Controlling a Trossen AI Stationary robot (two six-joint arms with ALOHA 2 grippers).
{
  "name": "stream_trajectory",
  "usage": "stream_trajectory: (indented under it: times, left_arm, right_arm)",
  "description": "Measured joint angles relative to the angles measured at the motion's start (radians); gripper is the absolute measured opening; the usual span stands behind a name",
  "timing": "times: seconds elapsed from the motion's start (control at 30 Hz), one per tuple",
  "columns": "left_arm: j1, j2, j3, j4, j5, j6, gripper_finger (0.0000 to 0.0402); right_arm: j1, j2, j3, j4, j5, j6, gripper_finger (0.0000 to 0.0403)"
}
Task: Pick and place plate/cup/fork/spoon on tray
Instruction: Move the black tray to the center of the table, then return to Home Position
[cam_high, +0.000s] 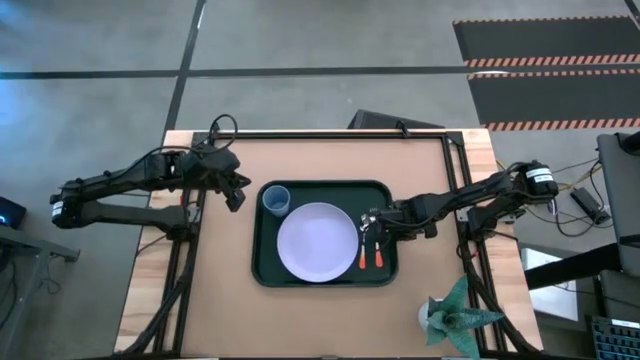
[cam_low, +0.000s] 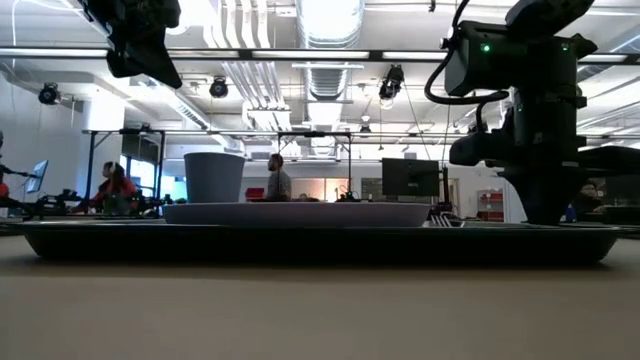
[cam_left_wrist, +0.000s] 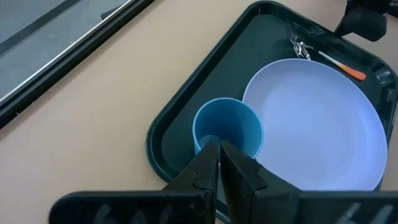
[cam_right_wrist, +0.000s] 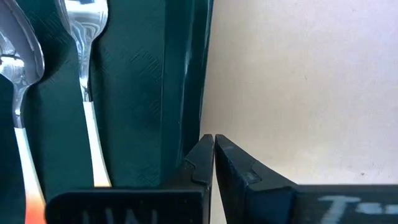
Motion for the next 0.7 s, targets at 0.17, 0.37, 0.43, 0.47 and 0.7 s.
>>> stream_trajectory:
  times: [0.17,0.37,0.43,0.47,0.7]
  left_arm:
    - [0.001,0.0,-0.001,0.0,-0.001,0.005,0.0]
    - [0.001,-0.026,0.001,0.001,-0.004,0.04,0.0]
    - [0.001,-0.049,0.001,0.001,-0.004,0.045,0.0]
    - [0.001,-0.064,0.001,0.001,-0.004,0.045,0.0]
    - [0.0,-0.235,0.001,0.0,-0.003,0.063,0.0]
  right_arm:
    - [0.0,-0.001,0.004,0.003,0.024,-0.022,0.0008]
    - [0.0,-0.036,0.107,-0.009,0.12,-0.127,0.0008]
    - [0.0,-0.053,0.17,-0.045,0.181,-0.195,0.0008]
    - [0.0,-0.062,0.206,-0.059,0.217,-0.235,0.0008]
    - [0.0,-0.158,0.469,-0.168,0.461,-0.575,0.0008]
